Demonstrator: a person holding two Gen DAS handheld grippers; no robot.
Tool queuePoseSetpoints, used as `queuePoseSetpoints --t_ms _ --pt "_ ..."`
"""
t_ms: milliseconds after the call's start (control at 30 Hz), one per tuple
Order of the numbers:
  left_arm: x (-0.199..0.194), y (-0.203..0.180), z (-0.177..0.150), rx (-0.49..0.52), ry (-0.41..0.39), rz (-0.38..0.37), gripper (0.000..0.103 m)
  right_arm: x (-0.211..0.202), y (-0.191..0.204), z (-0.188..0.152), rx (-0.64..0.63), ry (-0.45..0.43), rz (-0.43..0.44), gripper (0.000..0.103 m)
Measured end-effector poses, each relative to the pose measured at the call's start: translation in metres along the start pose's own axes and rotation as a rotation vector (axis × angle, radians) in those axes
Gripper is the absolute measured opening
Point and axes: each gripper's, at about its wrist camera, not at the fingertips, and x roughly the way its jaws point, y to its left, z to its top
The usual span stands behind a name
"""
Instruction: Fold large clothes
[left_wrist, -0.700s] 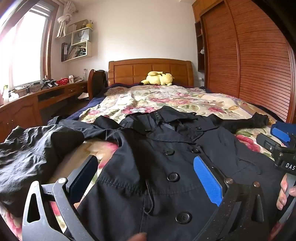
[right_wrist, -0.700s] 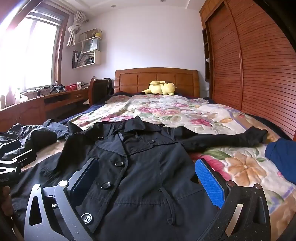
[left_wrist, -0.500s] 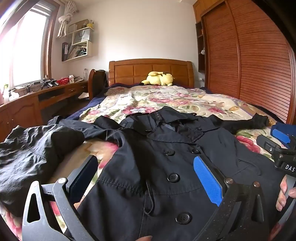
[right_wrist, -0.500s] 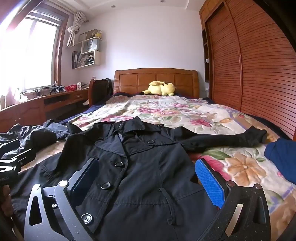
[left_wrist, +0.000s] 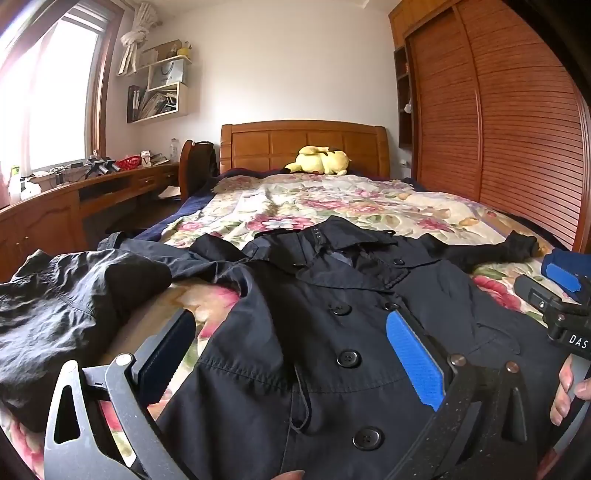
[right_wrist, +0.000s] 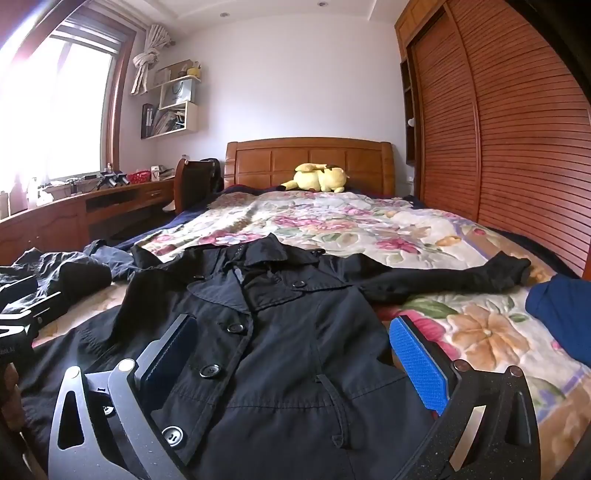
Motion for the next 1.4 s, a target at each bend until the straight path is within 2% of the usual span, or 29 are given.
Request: queuePoseSetpoints --t_ms 1400 --pt "-0.0040 0.0036 0.0020 -0.005 -0.014 0.010 0.103 -0.0004 -0.0012 -0.0012 0.008 -0.006 0.002 0.103"
